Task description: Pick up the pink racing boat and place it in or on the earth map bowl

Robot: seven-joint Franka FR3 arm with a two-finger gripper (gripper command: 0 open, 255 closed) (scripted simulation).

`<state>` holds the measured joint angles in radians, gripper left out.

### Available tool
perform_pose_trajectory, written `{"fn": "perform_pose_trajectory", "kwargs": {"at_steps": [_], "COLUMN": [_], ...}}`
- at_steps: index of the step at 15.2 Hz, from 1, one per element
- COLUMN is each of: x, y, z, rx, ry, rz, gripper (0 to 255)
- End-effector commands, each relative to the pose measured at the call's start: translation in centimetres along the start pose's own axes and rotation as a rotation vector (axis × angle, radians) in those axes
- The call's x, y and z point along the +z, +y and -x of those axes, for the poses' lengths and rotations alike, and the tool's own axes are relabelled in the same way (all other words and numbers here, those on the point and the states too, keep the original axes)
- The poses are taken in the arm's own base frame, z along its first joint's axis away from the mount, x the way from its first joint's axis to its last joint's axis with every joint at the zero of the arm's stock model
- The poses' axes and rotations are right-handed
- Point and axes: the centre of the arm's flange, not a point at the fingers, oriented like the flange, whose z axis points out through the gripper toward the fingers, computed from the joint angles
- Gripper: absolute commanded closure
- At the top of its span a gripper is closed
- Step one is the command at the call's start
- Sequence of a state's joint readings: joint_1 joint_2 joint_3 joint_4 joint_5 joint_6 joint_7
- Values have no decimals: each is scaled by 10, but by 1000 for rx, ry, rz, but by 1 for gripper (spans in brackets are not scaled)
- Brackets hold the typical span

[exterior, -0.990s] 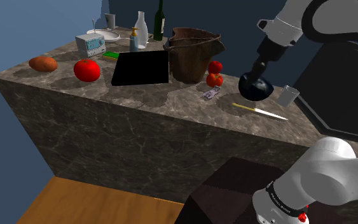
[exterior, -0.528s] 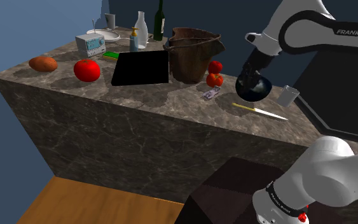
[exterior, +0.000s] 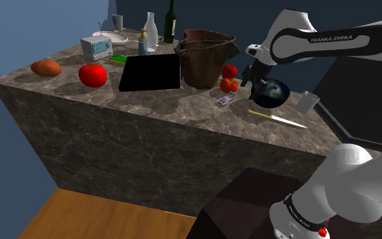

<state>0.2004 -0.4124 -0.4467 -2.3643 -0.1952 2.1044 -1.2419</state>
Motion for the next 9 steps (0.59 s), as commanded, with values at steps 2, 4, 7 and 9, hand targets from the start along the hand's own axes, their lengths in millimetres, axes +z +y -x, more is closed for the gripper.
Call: {"fn": "perform_pose_trajectory", "kwargs": {"at_steps": [2, 4, 7, 9], "x": [28, 45, 71, 83], "y": [33, 53, 83, 96], "z": [1, -2, -10, -15], "rx": [-156, -254, -402, -472], "ry": [-8, -12, -17, -20], "rz": [-1, -3, -6, -7], "gripper": [0, 0, 0, 0]}}
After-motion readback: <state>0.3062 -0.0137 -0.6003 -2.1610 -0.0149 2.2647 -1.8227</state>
